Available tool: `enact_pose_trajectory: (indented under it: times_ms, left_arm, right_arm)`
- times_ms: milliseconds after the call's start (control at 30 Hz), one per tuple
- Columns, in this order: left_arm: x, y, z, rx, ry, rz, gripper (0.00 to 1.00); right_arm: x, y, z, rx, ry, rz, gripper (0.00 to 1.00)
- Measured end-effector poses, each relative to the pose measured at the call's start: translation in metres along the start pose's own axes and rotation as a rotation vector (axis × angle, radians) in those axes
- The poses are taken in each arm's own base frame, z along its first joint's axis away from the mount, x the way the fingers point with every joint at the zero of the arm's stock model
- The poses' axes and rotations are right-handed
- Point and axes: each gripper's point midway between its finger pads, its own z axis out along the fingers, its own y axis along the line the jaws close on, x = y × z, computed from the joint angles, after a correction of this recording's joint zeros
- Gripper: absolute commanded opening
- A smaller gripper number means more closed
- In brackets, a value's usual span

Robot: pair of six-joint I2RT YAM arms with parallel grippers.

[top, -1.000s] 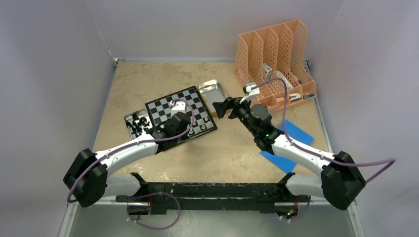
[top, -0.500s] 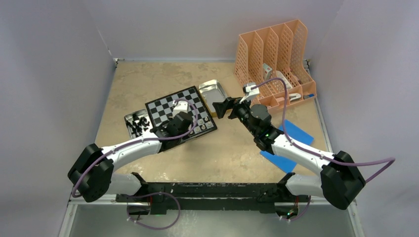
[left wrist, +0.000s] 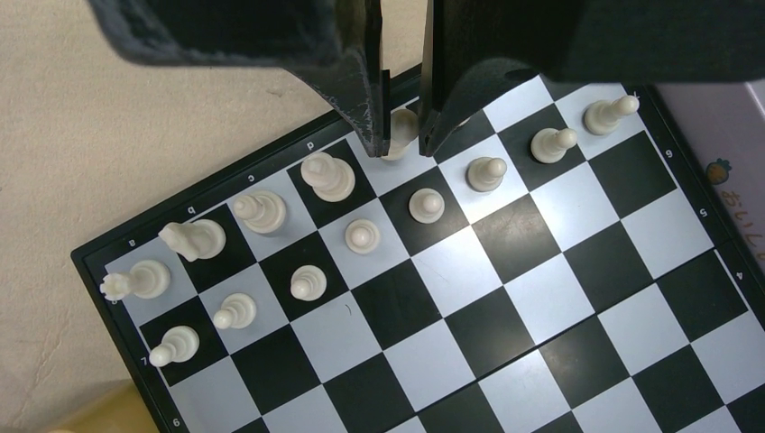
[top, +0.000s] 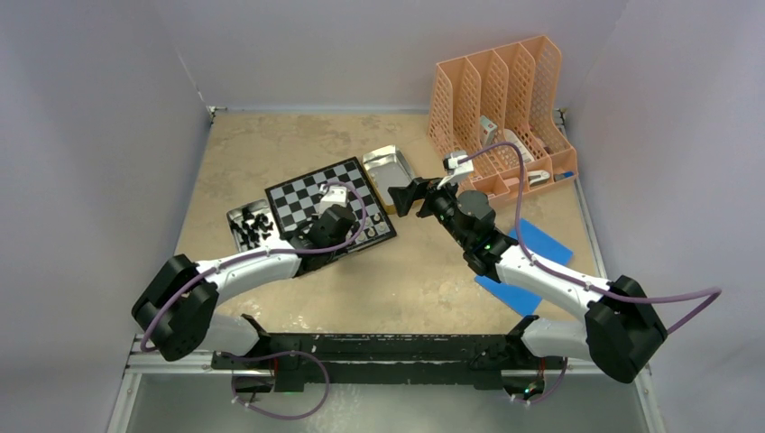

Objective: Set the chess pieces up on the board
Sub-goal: Place the chess piece on the chessboard.

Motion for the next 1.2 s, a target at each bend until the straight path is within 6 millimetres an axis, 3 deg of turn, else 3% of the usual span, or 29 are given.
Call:
enact_pose_trajectory:
  times_ms: [433,1200]
  left_arm:
    - [-0.001,0.001,0.003,-0.013,-0.009,0.014,0.22]
    - [0.010,-0.006,0.002,0.024,0.044,0.034,0.17]
  right_arm:
    - [0.005,-0.002,0.002,0.004,0.011,-0.004,0.99]
    - [0.013,-0.005,0.005,0.011,0.034,-0.008,0.99]
